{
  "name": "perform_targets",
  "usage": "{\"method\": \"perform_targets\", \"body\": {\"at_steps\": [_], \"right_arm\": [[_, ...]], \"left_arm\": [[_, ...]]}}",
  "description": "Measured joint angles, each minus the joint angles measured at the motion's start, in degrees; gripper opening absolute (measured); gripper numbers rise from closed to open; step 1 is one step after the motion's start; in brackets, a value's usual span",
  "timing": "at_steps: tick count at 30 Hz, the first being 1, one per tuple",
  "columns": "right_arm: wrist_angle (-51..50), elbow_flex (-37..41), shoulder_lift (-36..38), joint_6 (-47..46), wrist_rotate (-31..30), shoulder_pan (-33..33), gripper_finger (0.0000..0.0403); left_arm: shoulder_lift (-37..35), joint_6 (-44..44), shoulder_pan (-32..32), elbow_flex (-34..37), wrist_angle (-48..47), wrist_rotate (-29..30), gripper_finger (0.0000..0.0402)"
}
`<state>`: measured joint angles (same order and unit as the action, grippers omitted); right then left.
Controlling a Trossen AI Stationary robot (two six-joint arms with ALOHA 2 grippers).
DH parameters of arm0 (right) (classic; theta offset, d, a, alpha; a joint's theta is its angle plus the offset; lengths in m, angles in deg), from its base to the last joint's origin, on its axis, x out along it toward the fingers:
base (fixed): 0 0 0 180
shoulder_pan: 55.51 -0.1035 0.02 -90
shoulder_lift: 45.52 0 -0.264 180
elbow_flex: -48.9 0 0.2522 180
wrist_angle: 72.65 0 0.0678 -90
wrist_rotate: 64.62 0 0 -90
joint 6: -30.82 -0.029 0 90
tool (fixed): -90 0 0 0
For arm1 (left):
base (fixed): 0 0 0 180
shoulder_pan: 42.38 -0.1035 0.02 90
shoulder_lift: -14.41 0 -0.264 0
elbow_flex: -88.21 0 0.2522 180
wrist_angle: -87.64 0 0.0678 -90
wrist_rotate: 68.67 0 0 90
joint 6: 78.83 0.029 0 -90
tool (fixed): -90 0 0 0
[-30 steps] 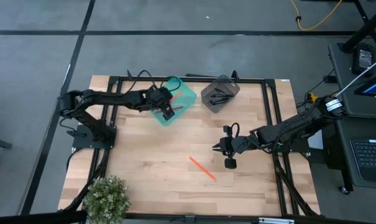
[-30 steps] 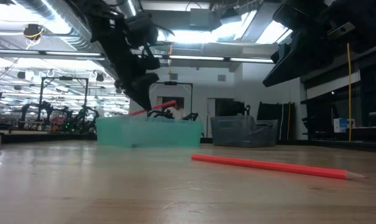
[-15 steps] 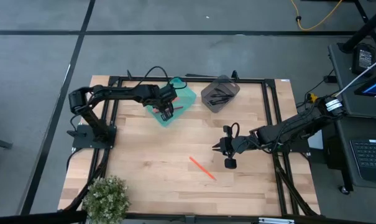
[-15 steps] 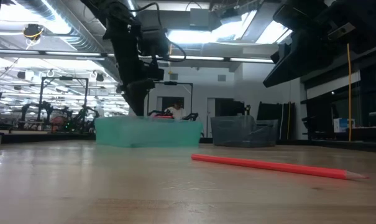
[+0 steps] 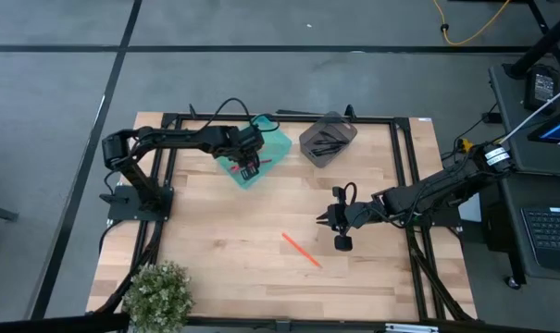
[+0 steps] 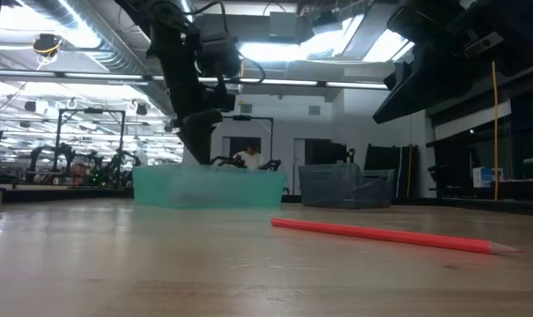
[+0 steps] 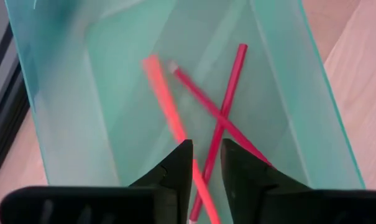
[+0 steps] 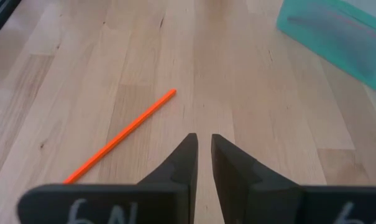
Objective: Sort pens & pencils
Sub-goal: Put the top orange pencil into the green bin, then put the orange pencil into the green bin
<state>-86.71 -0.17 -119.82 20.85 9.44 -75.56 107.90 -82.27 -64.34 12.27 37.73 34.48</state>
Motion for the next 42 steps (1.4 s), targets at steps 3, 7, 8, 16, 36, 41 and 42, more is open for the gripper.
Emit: {"method": "perform_targets", "body": {"at_steps": [3,7,8,16,36,41,42], "right_arm": [[-0.02,0.00,0.00,0.00,0.02,0.00,0.0049],[-0.02,0.00,0.00,0.02,0.00,0.00,0.0049],[-0.02,0.00,0.00,0.07,0.00,0.00,0.0049],[-0.68,0.02,0.00,0.01,-2.30,0.11,0.0049],[-1.41,0.00,0.00,-4.80,2.51,-0.54,0.0048],[-0.62,0.00,0.00,-6.60,3.00,-0.86,0.0048],[-0.67,0.00,0.00,-7.07,3.02,-0.97,0.0048]], "left_arm": [[-0.11,2.04,0.00,0.00,0.44,0.00,0.0083],[-0.72,2.59,0.00,-1.22,-0.26,-0.02,0.0084],[-1.11,2.60,0.00,-2.01,-1.11,-0.17,0.0084],[-4.05,2.52,3.91,-11.94,-3.83,-0.68,0.0078],[-19.82,-4.43,39.65,3.85,12.37,16.92,0.0078],[-23.14,-3.73,44.78,16.34,30.69,16.25,0.0079],[-23.45,-3.69,45.39,18.49,34.50,15.69,0.0080]]}}
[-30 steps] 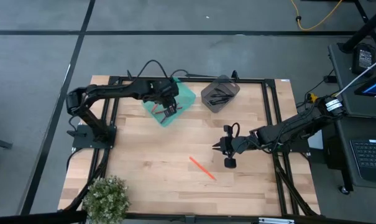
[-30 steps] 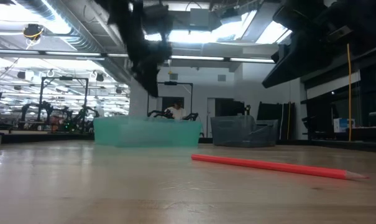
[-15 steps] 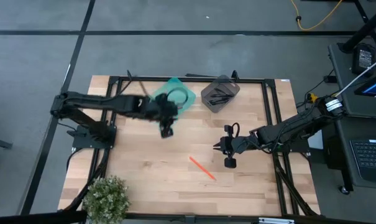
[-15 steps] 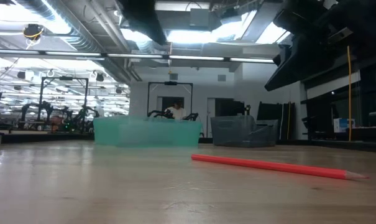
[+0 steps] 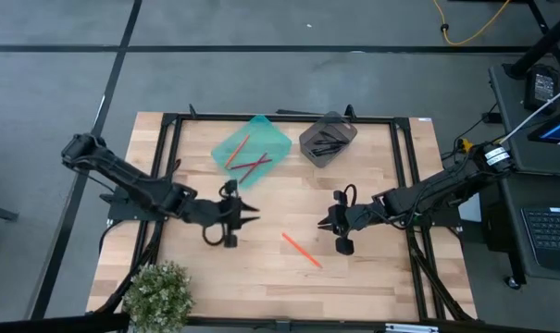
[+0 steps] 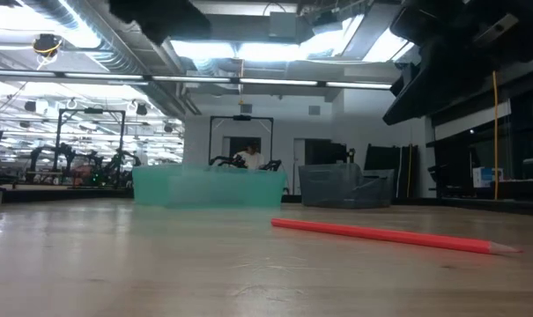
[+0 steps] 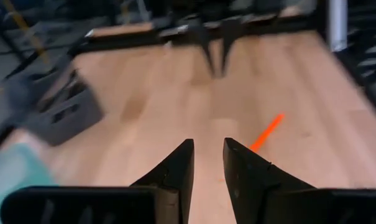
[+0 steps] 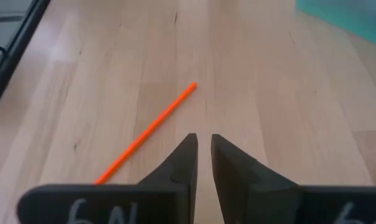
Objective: Sort pens & pencils
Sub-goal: Put the orange pencil into the green bin
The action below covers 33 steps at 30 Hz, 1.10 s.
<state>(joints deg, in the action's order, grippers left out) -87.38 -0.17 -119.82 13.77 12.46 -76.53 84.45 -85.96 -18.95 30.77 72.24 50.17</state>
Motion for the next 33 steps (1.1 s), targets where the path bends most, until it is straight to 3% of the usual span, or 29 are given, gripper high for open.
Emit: {"method": "perform_targets", "body": {"at_steps": [9,16,24,33], "right_arm": [[4.23,0.00,0.00,-0.81,0.11,-1.53,0.0049],[5.14,0.00,-0.48,-4.08,0.09,-2.02,0.0091],[4.55,-3.18,-5.41,-7.27,2.62,-2.09,0.0152],[-14.56,-17.30,-14.19,-9.48,2.18,-2.09,0.0134]], "left_arm": [[-0.41,4.68,2.75,14.46,27.18,-10.59,0.0082],[-0.41,-1.87,4.10,19.80,30.22,-10.33,0.0083],[-0.37,1.86,6.92,28.05,49.45,-9.51,0.0082],[-0.30,1.71,7.86,32.26,55.12,-6.57,0.0082]]}}
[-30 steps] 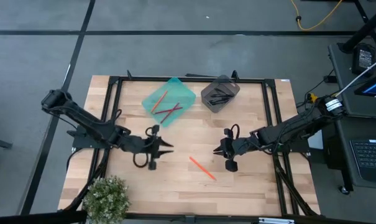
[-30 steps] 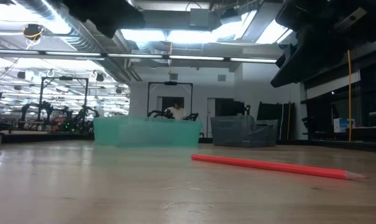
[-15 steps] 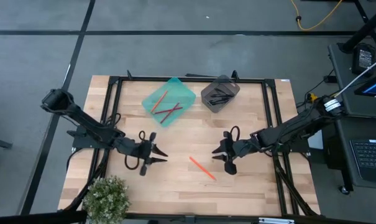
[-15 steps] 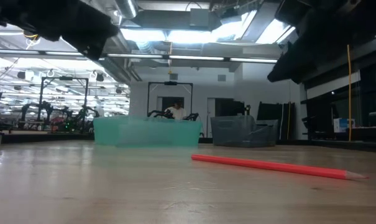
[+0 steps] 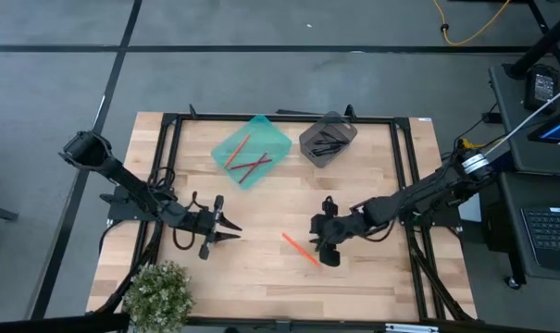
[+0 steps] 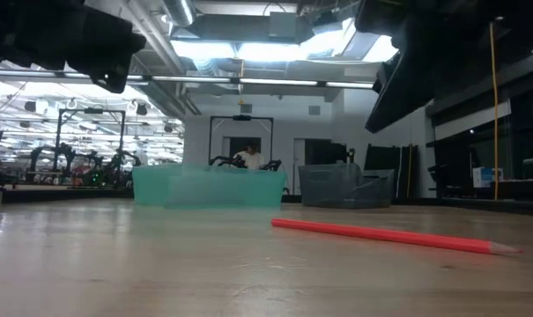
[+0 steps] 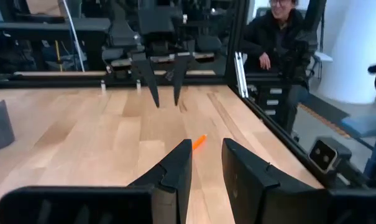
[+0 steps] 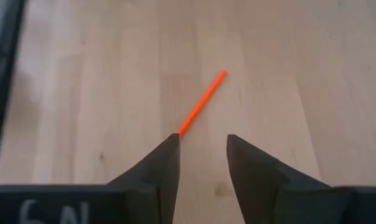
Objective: Sort pens & pencils
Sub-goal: Put the orange pencil into the green bin
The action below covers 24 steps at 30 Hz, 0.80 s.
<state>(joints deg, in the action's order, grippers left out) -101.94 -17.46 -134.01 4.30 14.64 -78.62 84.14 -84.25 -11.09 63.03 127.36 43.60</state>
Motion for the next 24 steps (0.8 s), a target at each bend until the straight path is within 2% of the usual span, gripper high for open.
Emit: {"method": "perform_targets", "body": {"at_steps": [3,8,13,17,24], "right_arm": [[-5.35,-3.90,-3.47,-2.40,-0.15,0.00,0.0126],[-13.45,-8.25,-8.12,-6.44,3.09,-0.02,0.0107],[-13.93,-9.34,-11.31,-8.05,8.70,-0.14,0.0066],[-14.14,-9.40,-12.71,-8.21,9.40,-0.76,0.0013],[-15.51,-9.40,-14.38,-12.16,9.39,-1.58,0.0004]], "left_arm": [[0.02,-0.30,-0.03,0.00,-2.37,-0.82,0.0082],[0.00,-0.40,0.01,0.00,-2.85,-2.10,0.0082],[0.00,-1.12,0.01,0.00,-3.66,-4.01,0.0082],[0.00,-2.12,0.01,0.00,-4.59,-4.00,0.0082],[0.00,-2.08,0.12,0.00,-4.71,-4.05,0.0082]]}}
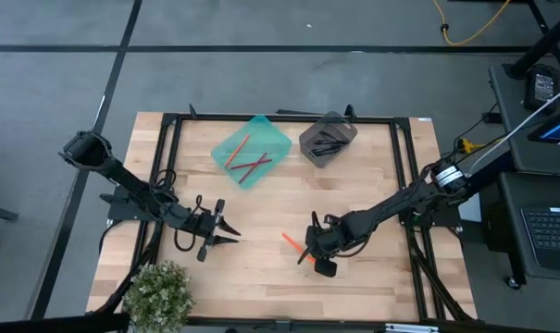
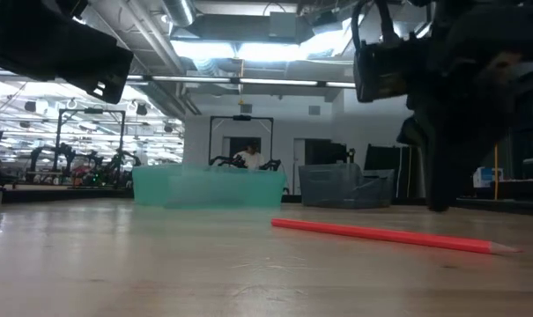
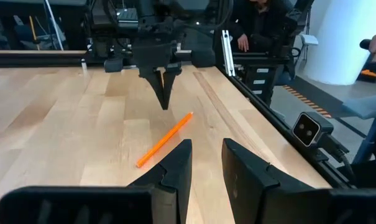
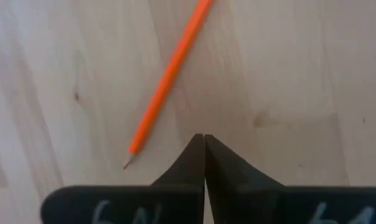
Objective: Sort pens & pencils
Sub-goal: Put the orange pencil into the green bin
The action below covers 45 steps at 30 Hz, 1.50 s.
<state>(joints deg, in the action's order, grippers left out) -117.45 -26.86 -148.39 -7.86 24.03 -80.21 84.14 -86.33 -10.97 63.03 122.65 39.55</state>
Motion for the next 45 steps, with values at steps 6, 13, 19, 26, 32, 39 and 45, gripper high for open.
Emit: {"method": "perform_targets", "body": {"at_steps": [6,13,19,26,32,39,45], "right_arm": [[2.46,0.02,-2.79,-3.35,0.08,-1.69,0.0003],[6.93,-0.04,-5.05,-7.96,1.78,-2.98,0.0003],[8.36,-5.74,-9.00,-5.88,2.79,-3.21,0.0003],[9.86,-16.77,-15.57,6.27,4.74,-2.53,0.0002],[9.54,-21.99,-18.06,13.99,0.48,-1.58,0.0002],[-5.77,-25.54,-15.55,10.59,-10.00,-2.48,0.0002],[-7.88,-25.61,-15.66,8.81,-7.67,-2.66,0.0002]], "left_arm": [[0.00,0.02,0.79,0.00,-0.01,-0.22,0.0082],[0.00,0.10,2.31,0.00,-0.08,-0.22,0.0082],[0.00,0.11,3.36,0.00,-0.09,-0.20,0.0082],[0.00,0.07,4.49,0.00,0.20,-0.20,0.0082],[0.00,-1.20,5.49,0.00,0.18,-0.20,0.0082],[0.00,-1.36,6.61,0.00,0.72,-0.18,0.0082],[0.00,-1.36,6.80,0.00,1.25,-0.16,0.0082]]}}
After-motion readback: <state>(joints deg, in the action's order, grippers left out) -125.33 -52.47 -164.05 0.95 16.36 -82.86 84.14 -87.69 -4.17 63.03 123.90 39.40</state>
